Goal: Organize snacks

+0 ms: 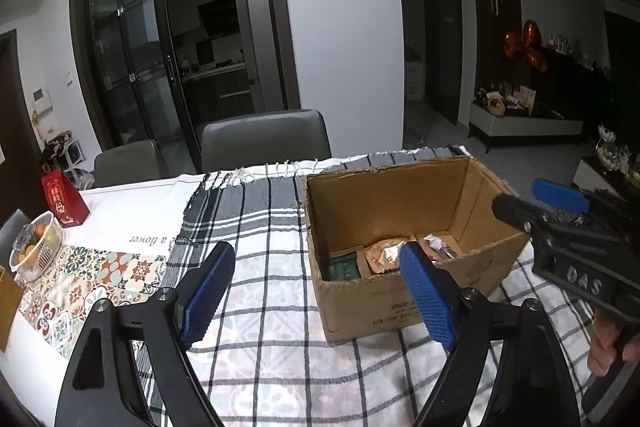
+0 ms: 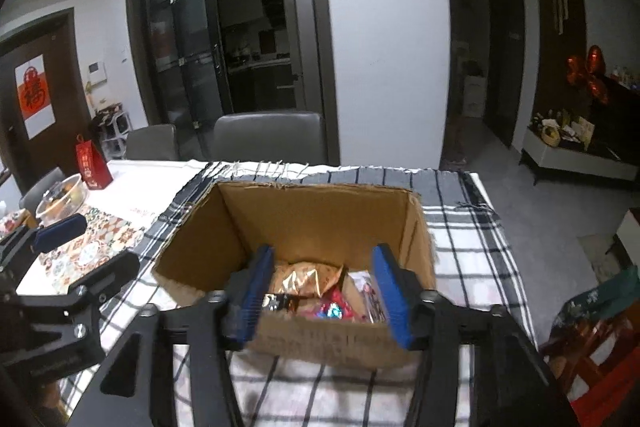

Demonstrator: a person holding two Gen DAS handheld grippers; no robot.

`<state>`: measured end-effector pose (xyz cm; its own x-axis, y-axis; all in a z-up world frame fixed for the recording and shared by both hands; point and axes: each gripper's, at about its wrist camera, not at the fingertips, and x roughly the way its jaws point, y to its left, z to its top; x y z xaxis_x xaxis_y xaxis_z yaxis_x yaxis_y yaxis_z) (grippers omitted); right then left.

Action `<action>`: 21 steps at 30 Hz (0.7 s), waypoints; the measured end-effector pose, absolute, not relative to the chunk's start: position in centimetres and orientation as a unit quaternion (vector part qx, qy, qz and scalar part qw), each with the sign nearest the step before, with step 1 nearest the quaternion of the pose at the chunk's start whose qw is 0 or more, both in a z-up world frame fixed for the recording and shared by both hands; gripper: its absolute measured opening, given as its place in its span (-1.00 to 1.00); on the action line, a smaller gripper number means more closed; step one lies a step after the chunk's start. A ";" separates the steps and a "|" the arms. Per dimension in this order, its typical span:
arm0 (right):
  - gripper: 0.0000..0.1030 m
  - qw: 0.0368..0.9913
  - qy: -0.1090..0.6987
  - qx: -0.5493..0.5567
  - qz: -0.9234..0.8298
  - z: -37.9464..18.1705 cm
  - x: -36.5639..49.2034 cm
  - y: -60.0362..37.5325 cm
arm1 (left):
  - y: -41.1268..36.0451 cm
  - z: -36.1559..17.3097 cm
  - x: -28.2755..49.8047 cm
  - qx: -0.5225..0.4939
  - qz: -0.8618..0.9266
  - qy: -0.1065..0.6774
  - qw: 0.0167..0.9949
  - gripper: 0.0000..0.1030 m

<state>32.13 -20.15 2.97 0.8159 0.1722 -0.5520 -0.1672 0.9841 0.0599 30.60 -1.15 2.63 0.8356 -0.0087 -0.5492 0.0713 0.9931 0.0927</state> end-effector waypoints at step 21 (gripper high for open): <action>0.65 0.971 0.233 -0.001 0.046 7.4 14.8 -20.2 | -0.1 7.0 14.9 0.046 -0.027 0.208 0.977 0.99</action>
